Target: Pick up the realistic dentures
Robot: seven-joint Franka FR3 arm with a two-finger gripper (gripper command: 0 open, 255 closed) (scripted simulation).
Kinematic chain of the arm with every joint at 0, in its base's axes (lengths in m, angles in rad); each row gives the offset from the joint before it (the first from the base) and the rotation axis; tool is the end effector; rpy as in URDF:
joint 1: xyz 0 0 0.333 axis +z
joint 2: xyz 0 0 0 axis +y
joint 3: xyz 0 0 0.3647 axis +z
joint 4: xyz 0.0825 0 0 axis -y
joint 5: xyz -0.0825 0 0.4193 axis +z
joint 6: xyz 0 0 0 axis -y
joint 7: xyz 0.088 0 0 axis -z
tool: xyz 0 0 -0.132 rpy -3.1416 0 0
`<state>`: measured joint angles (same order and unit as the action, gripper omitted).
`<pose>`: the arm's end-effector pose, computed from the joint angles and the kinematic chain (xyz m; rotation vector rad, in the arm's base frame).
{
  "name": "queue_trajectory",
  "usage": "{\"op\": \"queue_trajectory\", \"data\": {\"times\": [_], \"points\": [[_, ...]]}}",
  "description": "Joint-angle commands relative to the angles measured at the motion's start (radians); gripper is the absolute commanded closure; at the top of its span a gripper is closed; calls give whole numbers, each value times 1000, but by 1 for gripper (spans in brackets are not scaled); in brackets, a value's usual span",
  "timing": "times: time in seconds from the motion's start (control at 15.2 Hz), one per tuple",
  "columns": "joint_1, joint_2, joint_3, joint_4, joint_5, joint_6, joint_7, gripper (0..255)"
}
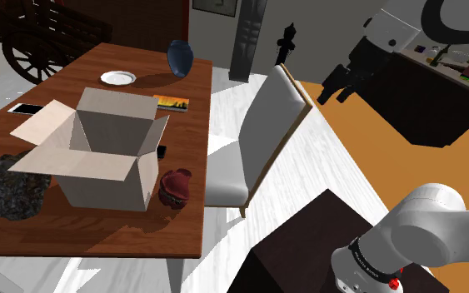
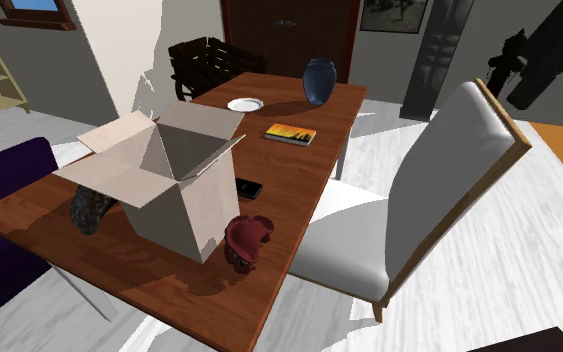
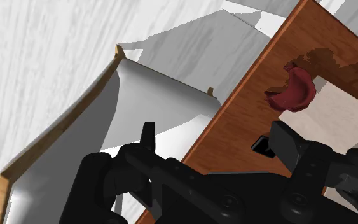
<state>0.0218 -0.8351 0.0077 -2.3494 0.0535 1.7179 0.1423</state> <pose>0.3115 0.0164 0.6336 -3.0564 0.1793 -0.3054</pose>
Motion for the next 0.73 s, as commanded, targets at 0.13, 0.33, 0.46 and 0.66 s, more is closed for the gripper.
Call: {"op": "queue_trajectory", "data": {"times": [0.13,0.33,0.46,0.66], "points": [[13,26,17,-35,20,57,12,0],[33,73,44,-78,51,145,27,0],[47,112,61,-101,72,205,37,0],[69,178,89,-127,102,295,50,0]]}}
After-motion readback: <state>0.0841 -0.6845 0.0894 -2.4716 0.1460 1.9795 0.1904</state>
